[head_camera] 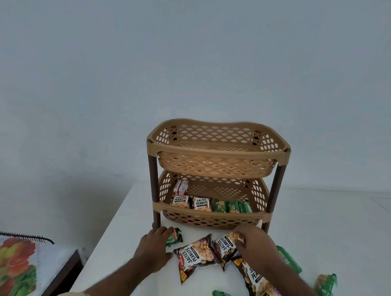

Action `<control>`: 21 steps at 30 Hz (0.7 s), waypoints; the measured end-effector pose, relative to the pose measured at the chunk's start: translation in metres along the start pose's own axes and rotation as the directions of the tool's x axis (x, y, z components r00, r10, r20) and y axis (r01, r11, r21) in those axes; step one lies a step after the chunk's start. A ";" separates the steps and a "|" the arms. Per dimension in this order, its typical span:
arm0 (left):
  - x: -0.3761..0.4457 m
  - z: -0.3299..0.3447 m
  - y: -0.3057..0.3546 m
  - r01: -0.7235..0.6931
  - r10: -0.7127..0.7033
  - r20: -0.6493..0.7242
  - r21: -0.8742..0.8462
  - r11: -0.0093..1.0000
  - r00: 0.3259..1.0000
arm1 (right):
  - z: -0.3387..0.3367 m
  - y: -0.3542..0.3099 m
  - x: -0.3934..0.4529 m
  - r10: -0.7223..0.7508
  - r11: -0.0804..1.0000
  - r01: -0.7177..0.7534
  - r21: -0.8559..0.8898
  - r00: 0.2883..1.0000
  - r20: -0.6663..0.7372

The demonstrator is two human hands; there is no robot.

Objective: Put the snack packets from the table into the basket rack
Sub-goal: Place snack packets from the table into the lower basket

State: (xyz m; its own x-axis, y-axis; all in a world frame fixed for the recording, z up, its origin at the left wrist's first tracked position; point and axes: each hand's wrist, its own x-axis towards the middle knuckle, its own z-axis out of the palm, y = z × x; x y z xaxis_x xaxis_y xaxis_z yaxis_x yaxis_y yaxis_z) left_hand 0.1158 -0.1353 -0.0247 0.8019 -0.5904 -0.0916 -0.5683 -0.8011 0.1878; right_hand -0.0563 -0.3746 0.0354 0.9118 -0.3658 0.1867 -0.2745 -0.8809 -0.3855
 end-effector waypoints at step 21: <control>-0.032 0.015 -0.025 0.102 -0.113 -0.053 -0.178 0.979 0.992 | 0.082 -0.069 0.029 -0.282 0.828 0.481 -0.288 0.801 0.528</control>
State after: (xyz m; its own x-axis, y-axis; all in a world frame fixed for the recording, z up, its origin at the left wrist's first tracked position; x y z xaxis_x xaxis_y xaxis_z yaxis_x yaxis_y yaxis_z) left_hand 0.1016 -0.0976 -0.0414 0.8699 -0.4896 -0.0601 -0.4415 -0.8270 0.3481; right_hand 0.0145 -0.2998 -0.0065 0.9691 0.1139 -0.2186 0.1236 -0.9918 0.0313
